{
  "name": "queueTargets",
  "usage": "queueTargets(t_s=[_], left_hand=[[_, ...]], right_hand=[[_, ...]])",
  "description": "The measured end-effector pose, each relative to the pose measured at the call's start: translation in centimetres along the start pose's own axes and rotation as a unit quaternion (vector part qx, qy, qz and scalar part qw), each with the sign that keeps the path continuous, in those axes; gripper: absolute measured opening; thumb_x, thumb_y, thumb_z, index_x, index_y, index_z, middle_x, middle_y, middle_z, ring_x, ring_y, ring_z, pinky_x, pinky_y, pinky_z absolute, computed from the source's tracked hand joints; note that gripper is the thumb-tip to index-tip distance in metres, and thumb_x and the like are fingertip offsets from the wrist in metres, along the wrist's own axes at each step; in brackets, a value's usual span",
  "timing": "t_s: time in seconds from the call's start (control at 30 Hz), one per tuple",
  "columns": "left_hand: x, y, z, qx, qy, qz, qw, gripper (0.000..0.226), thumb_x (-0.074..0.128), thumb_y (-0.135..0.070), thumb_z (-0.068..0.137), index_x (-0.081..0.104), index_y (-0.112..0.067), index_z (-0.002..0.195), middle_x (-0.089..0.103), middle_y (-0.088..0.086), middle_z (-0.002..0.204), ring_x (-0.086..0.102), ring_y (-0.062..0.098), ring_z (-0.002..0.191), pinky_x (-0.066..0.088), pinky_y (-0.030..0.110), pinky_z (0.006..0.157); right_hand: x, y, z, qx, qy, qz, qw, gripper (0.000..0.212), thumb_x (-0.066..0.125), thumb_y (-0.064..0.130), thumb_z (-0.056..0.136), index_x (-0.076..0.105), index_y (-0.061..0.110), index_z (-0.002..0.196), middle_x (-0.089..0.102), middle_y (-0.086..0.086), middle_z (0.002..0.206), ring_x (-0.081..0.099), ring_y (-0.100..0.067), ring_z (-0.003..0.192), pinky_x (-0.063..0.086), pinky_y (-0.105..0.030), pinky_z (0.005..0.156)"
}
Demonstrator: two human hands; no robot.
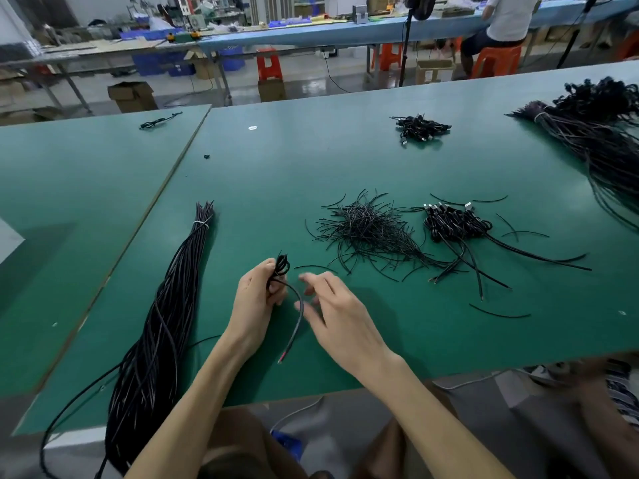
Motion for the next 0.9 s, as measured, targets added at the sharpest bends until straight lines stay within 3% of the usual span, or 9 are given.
queueTargets(t_s=[0.07, 0.13, 0.27, 0.43, 0.53, 0.67, 0.73, 0.83, 0.9], left_hand=[[0.2, 0.0, -0.4, 0.029, 0.021, 0.08, 0.996, 0.033, 0.048, -0.031, 0.095, 0.036, -0.007, 0.075, 0.026, 0.009, 0.074, 0.026, 0.013, 0.06, 0.029, 0.024, 0.053], [0.7, 0.1, -0.8, 0.057, 0.046, 0.143, 0.987, 0.04, 0.047, -0.037, 0.092, 0.036, -0.002, 0.076, 0.032, 0.007, 0.074, 0.03, 0.014, 0.064, 0.03, 0.026, 0.056], [1.1, -0.2, -1.0, 0.054, 0.062, 0.155, 0.985, 0.032, 0.045, -0.035, 0.091, 0.031, -0.016, 0.069, 0.03, -0.002, 0.067, 0.027, 0.012, 0.061, 0.027, 0.024, 0.053], [0.8, -0.3, -0.7, 0.029, 0.061, 0.124, 0.99, 0.026, 0.043, -0.029, 0.089, 0.029, -0.016, 0.07, 0.023, 0.006, 0.069, 0.023, 0.015, 0.061, 0.024, 0.028, 0.054], [1.0, -0.3, -0.9, 0.047, 0.087, 0.146, 0.984, 0.029, 0.045, -0.034, 0.087, 0.036, -0.014, 0.068, 0.032, 0.002, 0.065, 0.027, 0.014, 0.06, 0.028, 0.024, 0.054], [1.6, -0.4, -1.1, 0.064, 0.115, 0.184, 0.974, 0.028, 0.045, -0.033, 0.087, 0.035, -0.02, 0.064, 0.035, -0.005, 0.061, 0.028, 0.013, 0.059, 0.026, 0.025, 0.054], [2.0, -0.5, -1.2, 0.069, 0.13, 0.209, 0.967, 0.028, 0.043, -0.026, 0.091, 0.038, -0.025, 0.063, 0.04, -0.014, 0.059, 0.031, 0.009, 0.058, 0.028, 0.023, 0.055], [2.3, -0.6, -1.4, 0.083, 0.134, 0.229, 0.961, 0.037, 0.04, -0.014, 0.096, 0.062, -0.033, 0.073, 0.059, -0.013, 0.067, 0.048, 0.003, 0.064, 0.04, 0.018, 0.064], [2.3, -0.6, -1.4, 0.084, 0.13, 0.234, 0.96, 0.03, 0.04, -0.015, 0.096, 0.07, -0.017, 0.089, 0.065, -0.001, 0.077, 0.055, 0.009, 0.075, 0.045, 0.029, 0.072]], right_hand=[[0.1, 0.4, 0.1, 0.014, 0.059, 0.029, 0.998, 0.083, 0.053, 0.054, 0.099, 0.02, 0.011, 0.162, 0.048, 0.0, 0.131, 0.051, -0.011, 0.11, 0.042, -0.026, 0.104], [0.2, 0.7, 0.1, 0.021, 0.063, 0.068, 0.996, 0.089, 0.045, 0.06, 0.096, 0.011, 0.013, 0.164, 0.047, -0.001, 0.135, 0.054, -0.014, 0.11, 0.044, -0.028, 0.101], [0.0, -0.5, 0.2, 0.081, -0.001, 0.216, 0.973, 0.061, 0.046, 0.035, 0.107, 0.027, 0.016, 0.161, 0.053, 0.001, 0.125, 0.059, -0.015, 0.105, 0.047, -0.028, 0.1], [0.4, -0.6, 0.0, 0.076, -0.016, 0.254, 0.964, 0.048, 0.04, 0.039, 0.111, 0.036, 0.028, 0.157, 0.053, 0.019, 0.111, 0.062, -0.011, 0.087, 0.044, -0.013, 0.09], [0.2, -0.8, 0.2, 0.066, -0.056, 0.254, 0.963, 0.045, 0.042, 0.031, 0.111, 0.042, 0.024, 0.155, 0.056, 0.01, 0.106, 0.063, -0.014, 0.081, 0.041, -0.008, 0.088], [-0.3, -0.8, 0.2, 0.044, -0.077, 0.285, 0.954, 0.041, 0.044, 0.022, 0.111, 0.049, 0.025, 0.151, 0.058, -0.001, 0.108, 0.065, -0.018, 0.078, 0.049, -0.019, 0.088], [-0.3, -0.8, 0.2, 0.046, -0.077, 0.294, 0.952, 0.037, 0.044, 0.022, 0.111, 0.056, 0.023, 0.145, 0.059, 0.001, 0.109, 0.066, -0.018, 0.082, 0.053, -0.025, 0.087], [-0.4, -1.0, 0.2, 0.085, -0.071, 0.294, 0.95, 0.032, 0.044, 0.024, 0.111, 0.065, 0.016, 0.134, 0.065, 0.002, 0.117, 0.066, -0.015, 0.107, 0.055, -0.033, 0.097], [-0.5, -1.1, 0.4, 0.098, -0.059, 0.297, 0.948, 0.032, 0.044, 0.023, 0.111, 0.066, 0.014, 0.132, 0.065, 0.003, 0.12, 0.064, -0.01, 0.114, 0.052, -0.027, 0.1]])
Point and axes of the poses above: each hand's wrist, its own z-axis towards the middle knuckle, its own x-axis out of the palm, y = z × x, the point moved 1 cm from there along z, towards the middle knuckle
